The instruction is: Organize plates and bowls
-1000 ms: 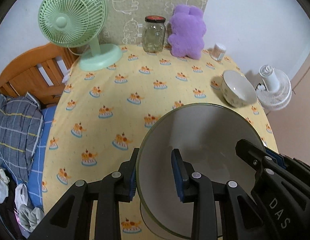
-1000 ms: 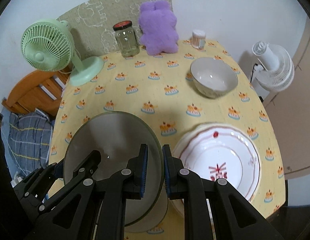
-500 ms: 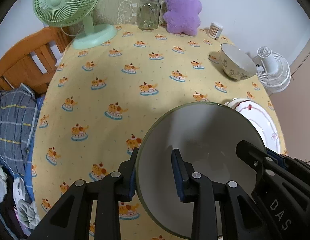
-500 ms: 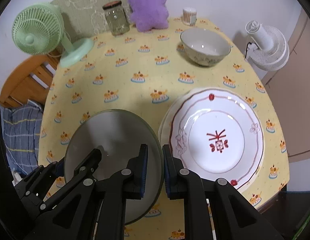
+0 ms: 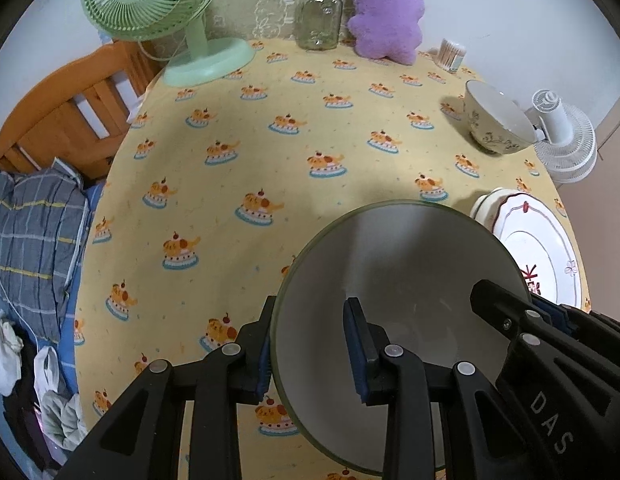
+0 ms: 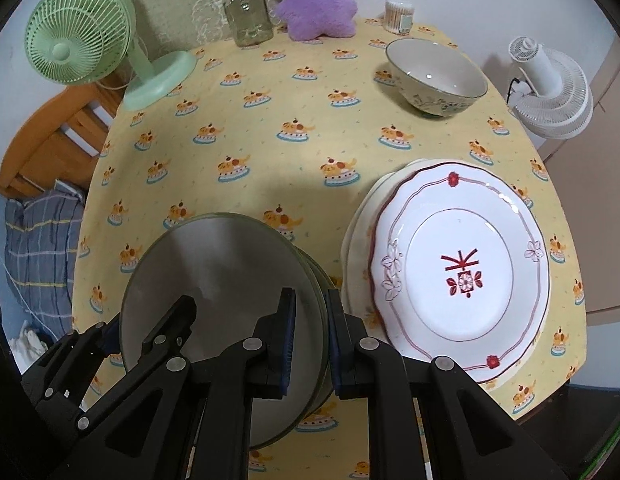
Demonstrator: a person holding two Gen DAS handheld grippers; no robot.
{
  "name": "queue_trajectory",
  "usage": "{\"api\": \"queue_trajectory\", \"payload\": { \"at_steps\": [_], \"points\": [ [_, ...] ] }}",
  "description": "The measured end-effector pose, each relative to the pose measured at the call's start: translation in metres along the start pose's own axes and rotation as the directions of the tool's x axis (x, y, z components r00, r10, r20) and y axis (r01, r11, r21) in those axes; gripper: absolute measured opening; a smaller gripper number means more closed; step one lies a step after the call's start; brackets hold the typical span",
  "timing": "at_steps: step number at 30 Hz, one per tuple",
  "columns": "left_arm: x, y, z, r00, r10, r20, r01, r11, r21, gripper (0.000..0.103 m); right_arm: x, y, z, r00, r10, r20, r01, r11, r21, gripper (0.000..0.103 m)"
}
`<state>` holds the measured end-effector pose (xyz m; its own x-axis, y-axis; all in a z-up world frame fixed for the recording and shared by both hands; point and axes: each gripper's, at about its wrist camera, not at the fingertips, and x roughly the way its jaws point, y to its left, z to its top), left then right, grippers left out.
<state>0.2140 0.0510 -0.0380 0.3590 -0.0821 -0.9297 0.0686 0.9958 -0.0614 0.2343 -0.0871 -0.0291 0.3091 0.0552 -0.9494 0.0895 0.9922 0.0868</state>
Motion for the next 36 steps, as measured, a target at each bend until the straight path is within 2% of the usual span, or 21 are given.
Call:
{"api": "queue_trajectory", "payload": {
  "at_steps": [11,16,23,27,31,34,36],
  "points": [
    [0.012,-0.015,-0.014,0.999,-0.033,-0.034,0.034,0.999,0.029,0.030,0.004,-0.004,-0.012,0.994,-0.105,0.016,0.106,0.994,-0.041,0.018],
    [0.013,-0.017,-0.014,1.000,-0.027,-0.012,0.027,0.999,0.045,0.033,0.006,-0.010,-0.015,0.995,-0.093,0.039,0.094,0.995,-0.019,0.018],
    [0.016,-0.020,-0.013,0.998,-0.043,-0.042,0.046,0.996,0.074,0.046,0.012,-0.016,-0.016,0.998,-0.055,0.018,0.054,0.998,0.021,0.019],
    [0.011,-0.015,-0.015,0.996,-0.071,-0.055,0.074,0.996,0.047,0.048,0.005,-0.018,-0.019,1.000,-0.006,0.026,0.006,1.000,0.021,0.027],
    [-0.007,-0.013,-0.019,0.998,-0.058,-0.002,0.058,0.996,0.070,0.062,-0.007,-0.016,-0.023,0.998,-0.010,0.055,0.009,1.000,0.019,0.033],
    [-0.018,-0.010,-0.018,0.997,-0.074,0.033,0.071,0.995,0.075,0.069,-0.018,-0.021,-0.024,0.996,-0.026,0.080,0.022,0.999,0.049,0.044],
    [-0.026,-0.006,-0.016,0.995,-0.087,0.051,0.083,0.994,0.069,0.073,-0.026,-0.025,-0.025,0.995,-0.033,0.098,0.026,0.997,0.078,0.055]
  ]
}}
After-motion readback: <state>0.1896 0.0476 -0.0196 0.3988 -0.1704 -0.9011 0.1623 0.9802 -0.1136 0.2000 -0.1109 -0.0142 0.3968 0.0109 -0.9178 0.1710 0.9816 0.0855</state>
